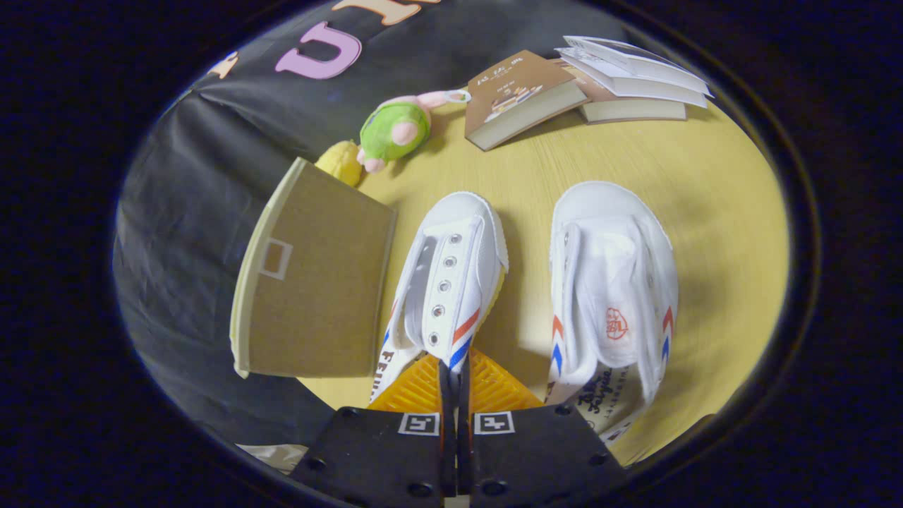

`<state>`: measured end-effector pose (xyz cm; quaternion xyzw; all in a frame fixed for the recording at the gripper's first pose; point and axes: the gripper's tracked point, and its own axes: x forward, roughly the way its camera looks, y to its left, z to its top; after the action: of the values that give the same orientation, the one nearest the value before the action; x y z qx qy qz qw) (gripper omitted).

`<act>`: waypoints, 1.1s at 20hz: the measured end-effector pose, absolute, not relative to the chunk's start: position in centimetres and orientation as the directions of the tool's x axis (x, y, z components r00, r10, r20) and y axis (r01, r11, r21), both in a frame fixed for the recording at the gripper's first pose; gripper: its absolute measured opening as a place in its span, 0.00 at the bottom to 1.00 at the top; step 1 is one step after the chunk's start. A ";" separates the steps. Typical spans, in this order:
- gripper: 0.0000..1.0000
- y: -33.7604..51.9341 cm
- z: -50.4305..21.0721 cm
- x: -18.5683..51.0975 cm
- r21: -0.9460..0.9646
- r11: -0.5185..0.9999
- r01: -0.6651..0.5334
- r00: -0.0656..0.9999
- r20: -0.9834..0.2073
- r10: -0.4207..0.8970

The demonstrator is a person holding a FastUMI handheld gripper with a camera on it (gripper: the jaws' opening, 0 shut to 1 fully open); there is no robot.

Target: Open the storage box then place both shoes into the box .Put the left shoe in first, then the right shoe, with the right side of both shoes facing outward in a uniform manner.

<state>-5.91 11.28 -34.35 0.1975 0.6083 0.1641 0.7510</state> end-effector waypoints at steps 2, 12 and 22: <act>0.04 12.1 -32.8 -5.0 0.531 0.846 0.032 0.241 -0.826 0.510; 0.04 20.2 -21.1 -0.9 0.642 0.765 -0.042 0.347 -0.709 0.614; 0.04 32.0 -21.5 -1.4 0.604 0.775 -0.186 0.264 -0.729 0.631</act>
<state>-1.38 32.03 -21.49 0.2043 0.5454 0.2659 0.7682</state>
